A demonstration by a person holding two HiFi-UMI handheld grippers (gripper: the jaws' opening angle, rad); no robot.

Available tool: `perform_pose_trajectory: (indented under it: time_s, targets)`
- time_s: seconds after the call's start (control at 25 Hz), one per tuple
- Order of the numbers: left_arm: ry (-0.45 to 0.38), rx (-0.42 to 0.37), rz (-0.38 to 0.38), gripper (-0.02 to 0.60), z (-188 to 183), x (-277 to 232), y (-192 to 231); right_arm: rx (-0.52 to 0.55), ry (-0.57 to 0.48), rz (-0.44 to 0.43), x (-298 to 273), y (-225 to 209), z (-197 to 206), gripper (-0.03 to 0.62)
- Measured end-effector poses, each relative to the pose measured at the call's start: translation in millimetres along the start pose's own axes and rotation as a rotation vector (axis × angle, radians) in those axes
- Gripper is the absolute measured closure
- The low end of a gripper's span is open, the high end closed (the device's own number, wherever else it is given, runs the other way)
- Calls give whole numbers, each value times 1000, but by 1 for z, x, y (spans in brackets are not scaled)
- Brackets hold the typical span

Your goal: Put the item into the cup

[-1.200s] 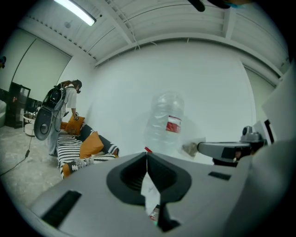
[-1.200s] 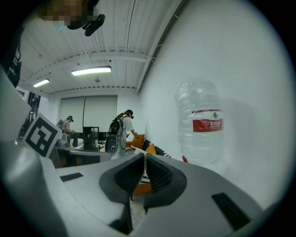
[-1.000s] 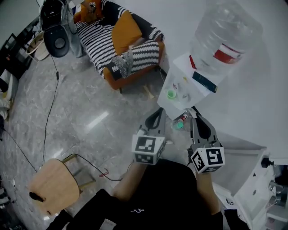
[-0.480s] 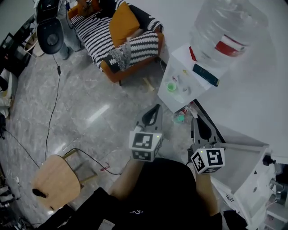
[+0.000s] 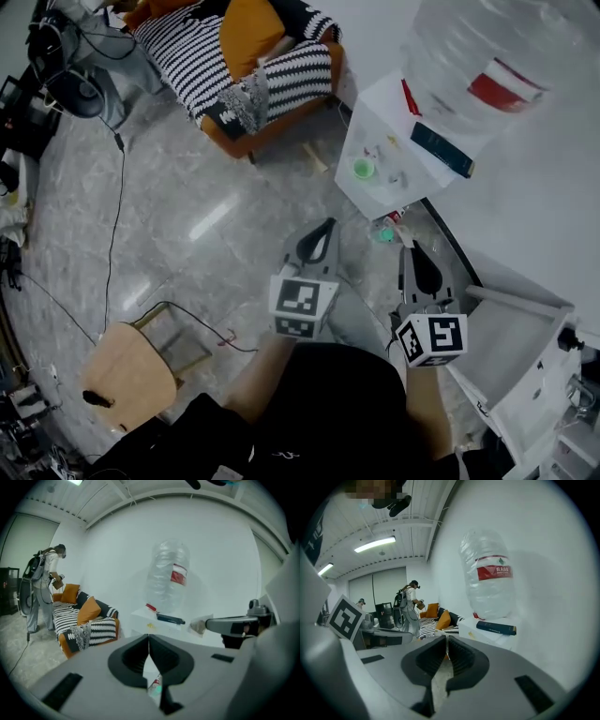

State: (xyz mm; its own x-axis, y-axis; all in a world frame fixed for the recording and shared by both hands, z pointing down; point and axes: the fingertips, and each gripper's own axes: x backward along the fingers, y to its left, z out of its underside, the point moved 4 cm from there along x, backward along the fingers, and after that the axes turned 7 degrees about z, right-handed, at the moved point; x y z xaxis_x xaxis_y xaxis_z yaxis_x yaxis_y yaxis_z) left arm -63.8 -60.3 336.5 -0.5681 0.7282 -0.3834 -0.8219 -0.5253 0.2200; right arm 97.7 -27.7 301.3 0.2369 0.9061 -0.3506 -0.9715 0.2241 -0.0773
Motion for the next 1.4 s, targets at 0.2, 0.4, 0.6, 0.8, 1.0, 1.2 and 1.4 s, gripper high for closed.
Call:
perform_pose_trajectory:
  time_s: [0.2, 0.4, 0.6, 0.8, 1.0, 1.2, 1.4]
  targets:
    - [29, -6, 5, 569, 9, -25, 9, -8, 27, -7, -30, -8, 8, 569]
    - [72, -16, -13, 569, 20, -51, 27, -68, 48, -42, -61, -9, 17, 569]
    - [106, -32, -17, 568, 34, -80, 44, -108, 82, -53, -97, -10, 45, 569]
    - [147, -30, -12, 568, 58, -110, 58, -167, 112, -17, -130, -23, 74, 569]
    - [176, -4, -8, 569, 76, -131, 70, -180, 134, 8, -154, -28, 85, 569]
    - [196, 0, -7, 569, 97, -157, 84, -223, 155, 35, -180, -32, 113, 569]
    - [193, 36, -32, 569, 114, -182, 99, -236, 165, 47, -208, -34, 143, 569]
